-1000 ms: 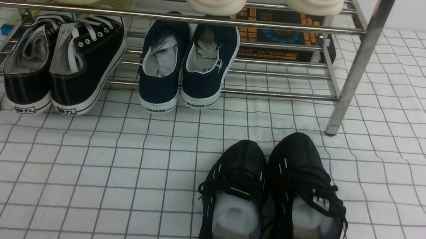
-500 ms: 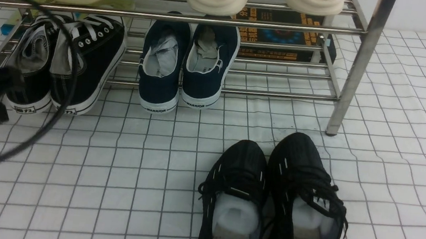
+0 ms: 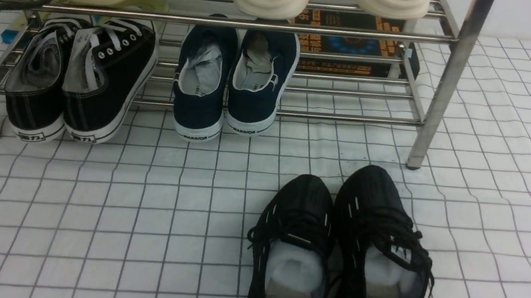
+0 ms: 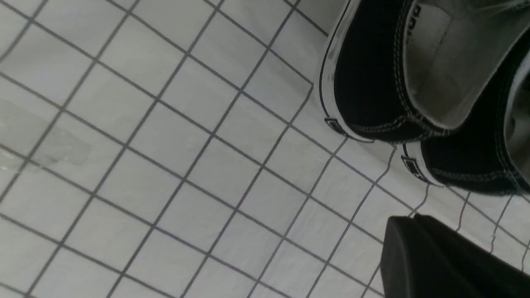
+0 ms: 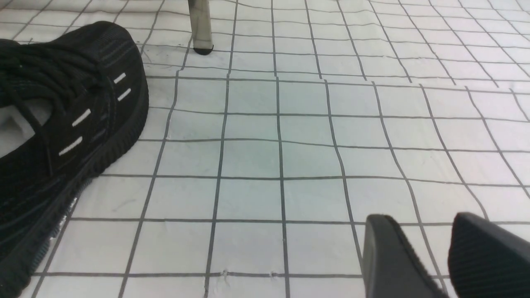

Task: Take the shoes off the shelf with your hand from the white checkered tablecloth.
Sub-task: 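Grasp the leftmost shoe on the bottom shelf of the shoe rack with the left gripper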

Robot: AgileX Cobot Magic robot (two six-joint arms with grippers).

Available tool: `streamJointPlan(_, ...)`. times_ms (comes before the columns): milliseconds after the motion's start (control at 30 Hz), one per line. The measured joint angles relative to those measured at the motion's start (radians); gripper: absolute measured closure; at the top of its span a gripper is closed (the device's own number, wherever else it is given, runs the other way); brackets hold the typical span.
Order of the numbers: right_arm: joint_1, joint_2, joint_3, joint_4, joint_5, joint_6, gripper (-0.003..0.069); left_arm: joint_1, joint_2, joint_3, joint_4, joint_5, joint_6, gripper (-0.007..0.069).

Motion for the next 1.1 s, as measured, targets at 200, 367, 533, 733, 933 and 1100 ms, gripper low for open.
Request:
streamJointPlan(200, 0.000, 0.000, 0.000, 0.000, 0.000, 0.000, 0.0420, -0.010, 0.051, -0.008, -0.001, -0.098, 0.035, 0.0510)
streamJointPlan(367, 0.000, 0.000, 0.000, 0.000, 0.000, 0.000, 0.0420, -0.010, 0.098, -0.010, 0.002, -0.184, 0.049, 0.0318)
streamJointPlan(533, 0.000, 0.000, 0.000, 0.000, 0.000, 0.000, 0.0420, -0.010, 0.142, -0.011, 0.002, -0.266, 0.050, 0.0200)
streamJointPlan(733, 0.000, 0.000, 0.000, -0.001, 0.000, 0.000, 0.0420, -0.010, 0.213, -0.011, 0.004, -0.296, 0.051, 0.0182)
streamJointPlan(933, 0.000, 0.000, 0.000, -0.001, 0.000, 0.000, 0.0420, -0.010, 0.264, -0.011, 0.007, -0.312, 0.053, 0.0332)
streamJointPlan(1100, 0.000, 0.000, 0.000, 0.000, 0.000, 0.000, 0.0420, -0.010, 0.255, -0.011, 0.026, -0.304, 0.072, 0.0573)
